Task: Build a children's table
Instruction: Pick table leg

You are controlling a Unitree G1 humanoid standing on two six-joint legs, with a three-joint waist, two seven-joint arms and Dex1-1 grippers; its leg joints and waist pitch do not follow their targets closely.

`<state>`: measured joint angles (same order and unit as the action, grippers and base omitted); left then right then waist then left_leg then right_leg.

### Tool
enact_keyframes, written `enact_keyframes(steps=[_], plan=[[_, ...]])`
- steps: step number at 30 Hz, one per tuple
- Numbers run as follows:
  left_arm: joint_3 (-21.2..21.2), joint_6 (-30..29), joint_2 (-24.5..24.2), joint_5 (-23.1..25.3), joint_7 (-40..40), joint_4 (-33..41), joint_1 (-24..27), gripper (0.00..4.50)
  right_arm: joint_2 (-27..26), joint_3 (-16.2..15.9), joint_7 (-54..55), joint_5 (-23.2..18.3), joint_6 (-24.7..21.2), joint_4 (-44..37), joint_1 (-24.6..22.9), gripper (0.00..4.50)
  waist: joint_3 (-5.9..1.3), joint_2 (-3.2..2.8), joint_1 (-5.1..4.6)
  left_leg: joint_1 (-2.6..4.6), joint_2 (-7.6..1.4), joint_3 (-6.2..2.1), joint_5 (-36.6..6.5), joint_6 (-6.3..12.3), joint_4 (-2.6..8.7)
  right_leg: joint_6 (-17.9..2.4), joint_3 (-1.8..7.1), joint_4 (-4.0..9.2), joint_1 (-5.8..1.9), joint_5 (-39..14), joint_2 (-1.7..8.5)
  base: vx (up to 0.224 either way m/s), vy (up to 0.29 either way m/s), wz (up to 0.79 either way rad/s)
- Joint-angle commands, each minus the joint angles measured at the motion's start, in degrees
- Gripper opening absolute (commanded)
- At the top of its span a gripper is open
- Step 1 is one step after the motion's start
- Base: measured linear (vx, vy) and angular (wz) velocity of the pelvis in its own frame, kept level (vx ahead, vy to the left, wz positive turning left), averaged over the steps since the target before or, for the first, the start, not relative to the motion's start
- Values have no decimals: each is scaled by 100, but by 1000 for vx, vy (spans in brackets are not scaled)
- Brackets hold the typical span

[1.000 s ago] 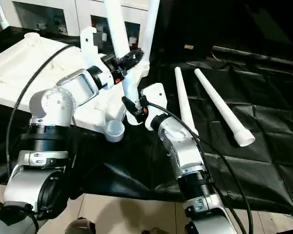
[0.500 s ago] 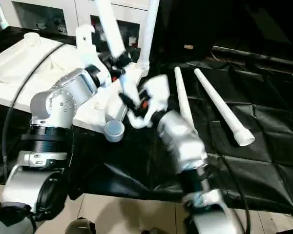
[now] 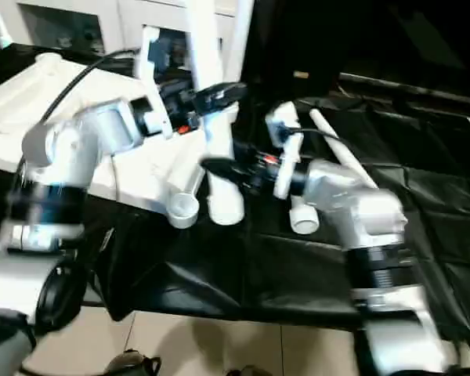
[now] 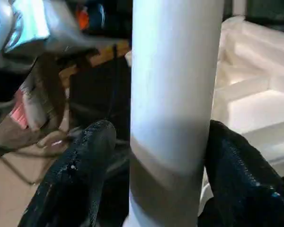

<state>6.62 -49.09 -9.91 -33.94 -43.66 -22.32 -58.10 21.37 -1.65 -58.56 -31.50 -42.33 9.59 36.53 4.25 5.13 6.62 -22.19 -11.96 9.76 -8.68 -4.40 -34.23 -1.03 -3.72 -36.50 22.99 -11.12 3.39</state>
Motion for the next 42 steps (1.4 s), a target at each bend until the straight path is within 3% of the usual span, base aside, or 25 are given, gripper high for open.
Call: enact_keyframes(steps=[1,9,10,14,17,23,24,25,29,32,36,37,39,42], plan=[[14,-67,37,-102,-78,49,-173,182,43,-135,-127,-63,-131,-108,30,303,-481,-80,28,130,-115,-8,-827,-83,339,-1183,260,412,-357,-423,435,0,0,0],[6,-164,-41,-136,-178,-10,-237,182,30,-326,-40,112,-157,-82,9,303,-485,-79,33,126,-115,-10,-779,-109,339,-1201,257,404,-360,-369,437,0,0,0],[10,-168,-54,-155,-197,-17,-244,182,32,-327,-32,113,-168,-79,14,276,-483,-68,34,125,-112,-7,-789,-108,337,-1199,257,410,-360,-379,434,0,0,0],[41,-202,-58,-197,-223,28,-219,182,24,-320,8,124,-173,-12,17,265,-478,-58,49,126,-117,-7,-812,-129,341,-1195,256,410,-354,-437,436,0,0,0],[42,-197,-39,-164,-178,70,-170,182,-10,-320,75,142,-155,-1,3,228,-481,-68,65,129,-119,-6,-802,-137,339,-1171,260,409,-353,-442,443,0,0,0],[66,-189,3,-193,4,256,-11,182,-318,-228,666,220,-97,-37,-40,193,-480,-1,70,120,-123,0,-720,-139,341,-1142,261,396,-351,-480,456,0,0,0],[53,-164,8,-167,54,294,19,182,-376,-215,784,260,-62,-26,-42,191,-481,-25,66,117,-128,-7,-703,-155,348,-1137,258,390,-344,-487,462,0,0,0],[-66,10,20,63,259,389,121,238,-549,-155,1171,407,80,70,-16,189,-481,-28,59,124,-133,-10,-727,-177,351,-1119,257,389,-337,-518,461,0,0,0],[-230,314,217,565,1017,526,363,262,-865,-30,1812,589,287,212,26,189,-470,-41,39,146,-152,-11,-816,-294,370,-995,267,417,-304,-640,465,0,0,0],[-277,436,490,913,1826,611,547,294,-1032,1,2134,663,344,200,15,189,-485,-43,72,132,-145,-16,-769,-314,370,-879,269,405,-328,-546,456,0,0,0],[-310,513,725,1044,2280,753,744,297,-1120,-68,2234,714,371,144,-38,189,-488,-19,64,110,-124,-9,-740,-255,365,-811,274,415,-347,-482,450,0,0,0],[-359,561,797,1193,2512,834,822,263,-1169,-82,2312,739,374,122,-64,189,-491,-28,64,109,-125,-13,-731,-241,366,-790,273,420,-348,-481,450,0,0,0],[-344,594,822,1224,2576,835,829,266,-1180,-87,2333,751,379,119,-67,189,-489,-20,53,110,-124,-13,-716,-236,365,-785,272,418,-344,-453,444,0,0,0],[-235,694,921,1314,2863,845,851,223,-1223,-109,2426,778,386,91,-85,189,-483,-27,23,115,-122,-17,-795,-246,368,-743,269,433,-337,-563,435,0,0,0]])
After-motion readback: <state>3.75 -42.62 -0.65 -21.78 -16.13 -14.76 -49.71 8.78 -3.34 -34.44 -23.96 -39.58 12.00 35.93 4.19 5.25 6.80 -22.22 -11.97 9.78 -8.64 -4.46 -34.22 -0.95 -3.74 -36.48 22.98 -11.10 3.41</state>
